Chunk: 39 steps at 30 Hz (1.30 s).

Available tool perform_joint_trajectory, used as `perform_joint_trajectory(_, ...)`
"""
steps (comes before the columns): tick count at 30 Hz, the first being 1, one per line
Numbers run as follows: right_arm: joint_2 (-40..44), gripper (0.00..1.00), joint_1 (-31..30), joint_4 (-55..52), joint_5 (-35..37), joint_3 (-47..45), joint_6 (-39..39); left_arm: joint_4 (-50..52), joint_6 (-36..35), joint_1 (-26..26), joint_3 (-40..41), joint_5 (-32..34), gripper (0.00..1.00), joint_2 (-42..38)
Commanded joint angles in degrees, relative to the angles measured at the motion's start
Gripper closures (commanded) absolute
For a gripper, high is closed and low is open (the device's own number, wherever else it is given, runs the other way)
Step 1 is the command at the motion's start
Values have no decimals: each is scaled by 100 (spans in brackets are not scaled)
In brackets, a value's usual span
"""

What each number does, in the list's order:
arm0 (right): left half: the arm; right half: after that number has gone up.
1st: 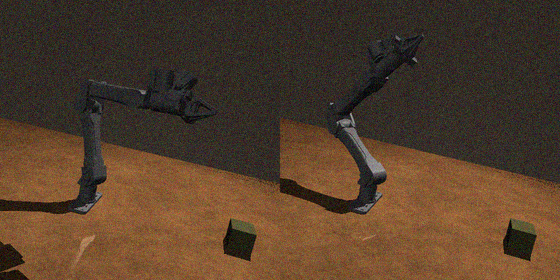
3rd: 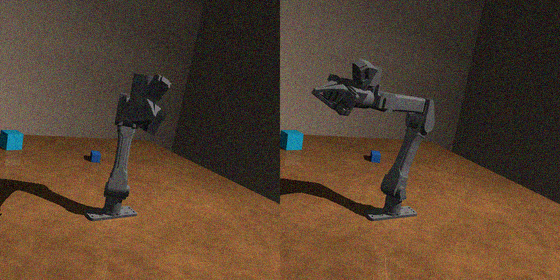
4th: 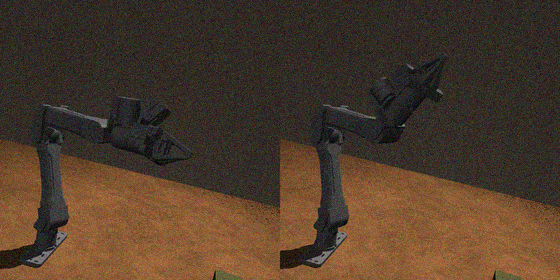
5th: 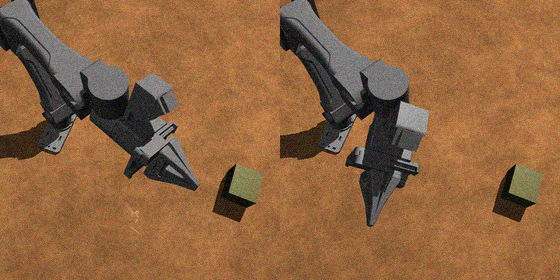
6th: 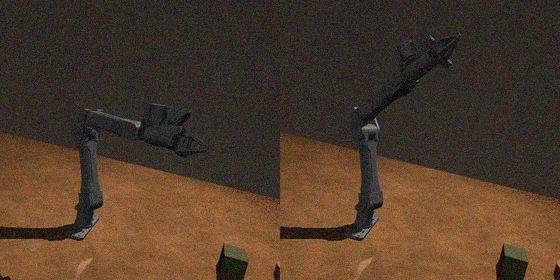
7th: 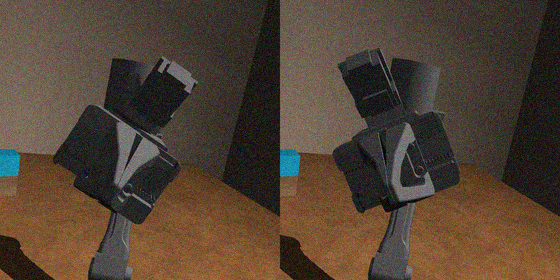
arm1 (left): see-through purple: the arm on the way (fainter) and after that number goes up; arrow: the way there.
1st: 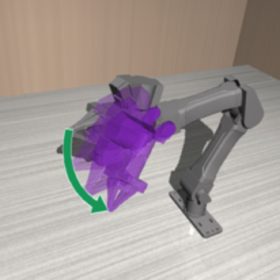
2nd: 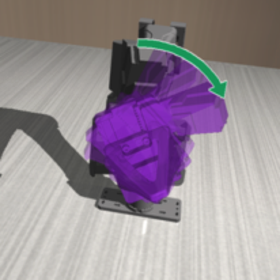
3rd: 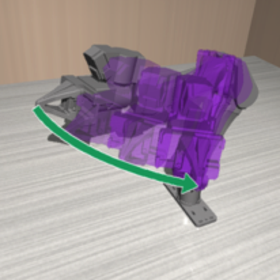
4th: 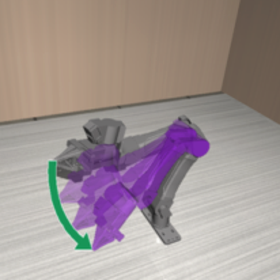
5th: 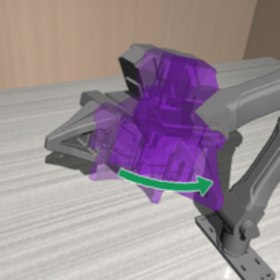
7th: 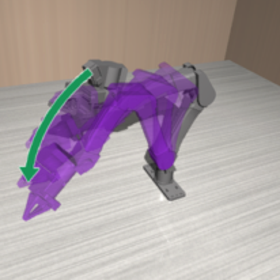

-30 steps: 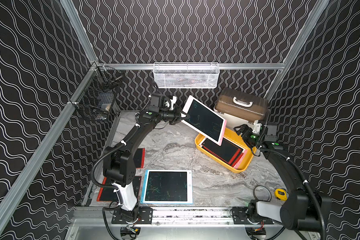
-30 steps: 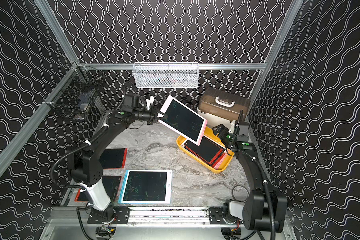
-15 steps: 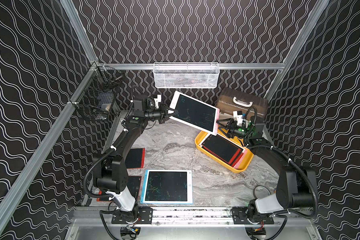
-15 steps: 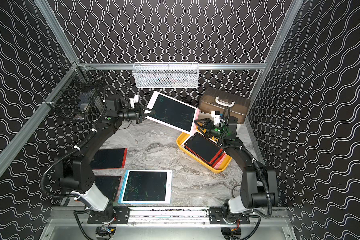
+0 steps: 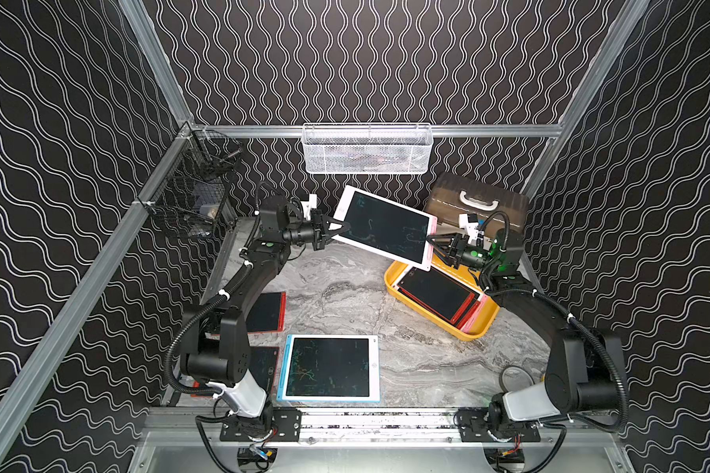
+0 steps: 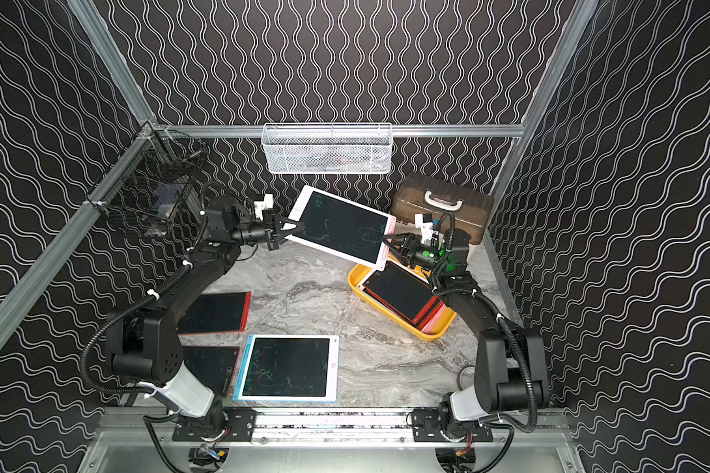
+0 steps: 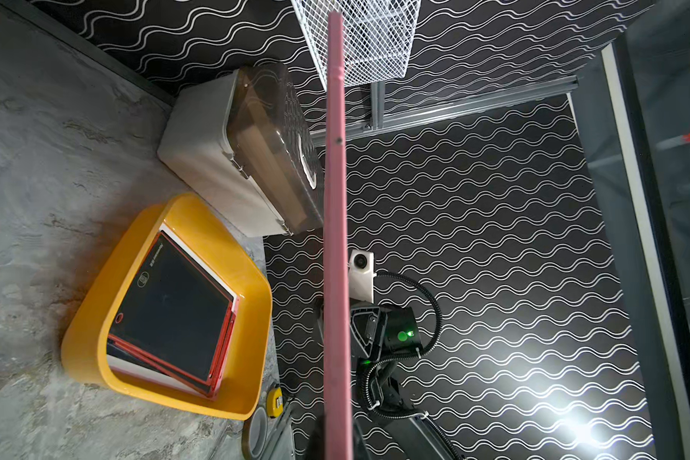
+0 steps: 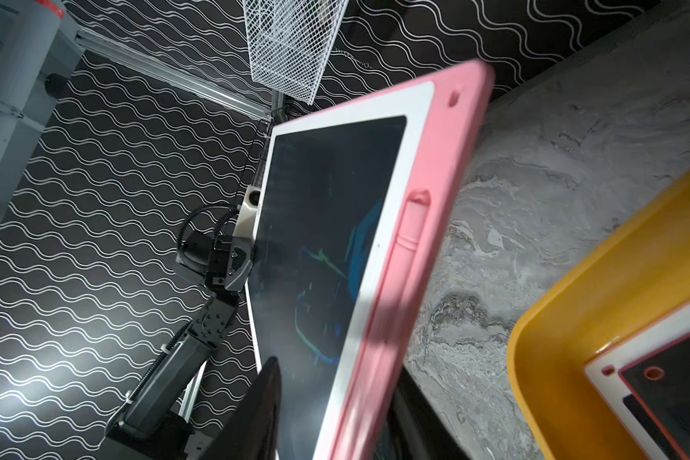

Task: Take out the writing tablet from the storage box
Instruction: Pick up the writing tablet from the storage box.

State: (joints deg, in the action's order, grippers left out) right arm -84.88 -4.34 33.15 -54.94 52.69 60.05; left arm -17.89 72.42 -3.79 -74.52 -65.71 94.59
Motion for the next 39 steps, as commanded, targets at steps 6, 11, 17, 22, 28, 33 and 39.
perform_joint_trajectory(6,76,69,-4,685,-183,-84,425,-2517,1633,28,386,-311,100,86)
perform_joint_trajectory(11,89,78,-6,654,-211,-59,512,-795,278,28,246,-301,100,-126)
perform_joint_trajectory(17,-67,85,-6,1040,-219,-118,964,3162,-2754,28,-772,284,100,-294)
perform_joint_trajectory(22,-114,91,-6,1387,-232,-196,1283,3888,-3279,28,-990,685,75,-341)
perform_joint_trajectory(28,155,94,-6,1172,-220,-395,1242,4083,-3365,28,-988,1050,33,-482)
perform_joint_trajectory(33,603,96,-6,232,-86,-566,775,5151,-4039,28,-1420,1790,5,-625)
perform_joint_trajectory(39,1082,97,-82,-1777,391,-355,-432,6650,-4833,28,-2065,3566,1,-845)
